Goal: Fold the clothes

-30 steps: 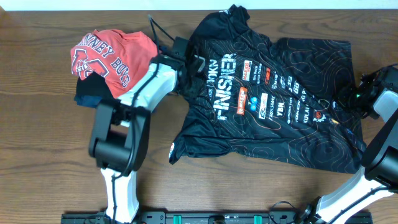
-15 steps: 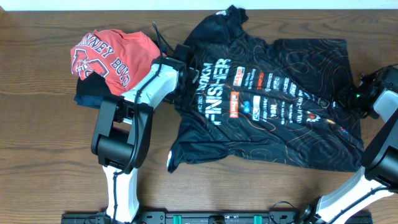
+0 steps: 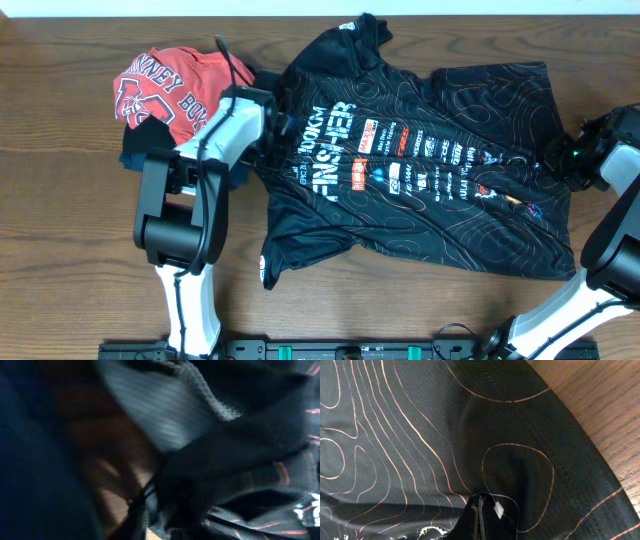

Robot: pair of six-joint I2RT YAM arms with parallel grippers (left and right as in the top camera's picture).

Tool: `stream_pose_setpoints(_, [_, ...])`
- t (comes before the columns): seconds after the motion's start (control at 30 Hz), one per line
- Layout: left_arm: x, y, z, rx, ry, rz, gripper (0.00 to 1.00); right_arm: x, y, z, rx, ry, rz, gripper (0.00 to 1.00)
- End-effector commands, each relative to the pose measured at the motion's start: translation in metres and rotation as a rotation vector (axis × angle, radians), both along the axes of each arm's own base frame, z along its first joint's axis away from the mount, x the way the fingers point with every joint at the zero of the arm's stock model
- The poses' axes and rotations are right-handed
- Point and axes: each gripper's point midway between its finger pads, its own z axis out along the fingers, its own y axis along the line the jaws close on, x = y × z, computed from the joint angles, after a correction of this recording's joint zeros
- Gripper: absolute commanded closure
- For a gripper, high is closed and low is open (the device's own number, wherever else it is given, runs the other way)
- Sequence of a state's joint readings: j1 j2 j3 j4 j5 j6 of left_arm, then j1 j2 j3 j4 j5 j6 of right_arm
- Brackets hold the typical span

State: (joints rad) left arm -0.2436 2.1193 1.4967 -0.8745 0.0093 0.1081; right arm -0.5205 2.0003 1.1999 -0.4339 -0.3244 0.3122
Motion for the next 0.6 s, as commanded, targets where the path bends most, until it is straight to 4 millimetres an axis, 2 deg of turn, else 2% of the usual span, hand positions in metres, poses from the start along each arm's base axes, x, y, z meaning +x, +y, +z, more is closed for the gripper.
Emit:
stream_pose_setpoints(0.0, [0.001, -0.001, 0.009, -0.046, -0.014, 0.031, 0.72, -0.028, -0.013, -0.037, -0.045, 0.150, -0.072, 0.99])
stream_pose_setpoints(0.07, [0.002, -0.005, 0.012, -0.067, -0.017, 0.031, 0.57, -0.025, -0.011, -0.035, -0.025, 0.134, -0.072, 0.99])
stream_pose_setpoints(0.2, [0.004, -0.012, 0.026, -0.111, -0.033, 0.030, 0.44, -0.031, -0.018, -0.034, -0.034, 0.161, -0.094, 0.99])
stream_pose_setpoints(0.27, [0.008, -0.013, 0.038, -0.118, -0.061, 0.029, 0.43, -0.043, -0.034, -0.037, -0.086, 0.215, -0.159, 0.99])
stream_pose_setpoints(0.37, [0.010, -0.016, 0.052, -0.142, -0.093, 0.026, 0.37, -0.050, -0.047, -0.037, -0.092, 0.220, -0.199, 0.99])
stream_pose_setpoints(0.47, [0.007, -0.030, 0.055, -0.224, -0.079, 0.020, 0.32, -0.059, -0.064, -0.036, -0.088, 0.220, -0.249, 0.99])
stream_pose_setpoints(0.57, [0.007, -0.050, 0.052, -0.318, -0.064, 0.007, 0.32, -0.068, -0.077, -0.034, -0.056, 0.212, -0.308, 0.99])
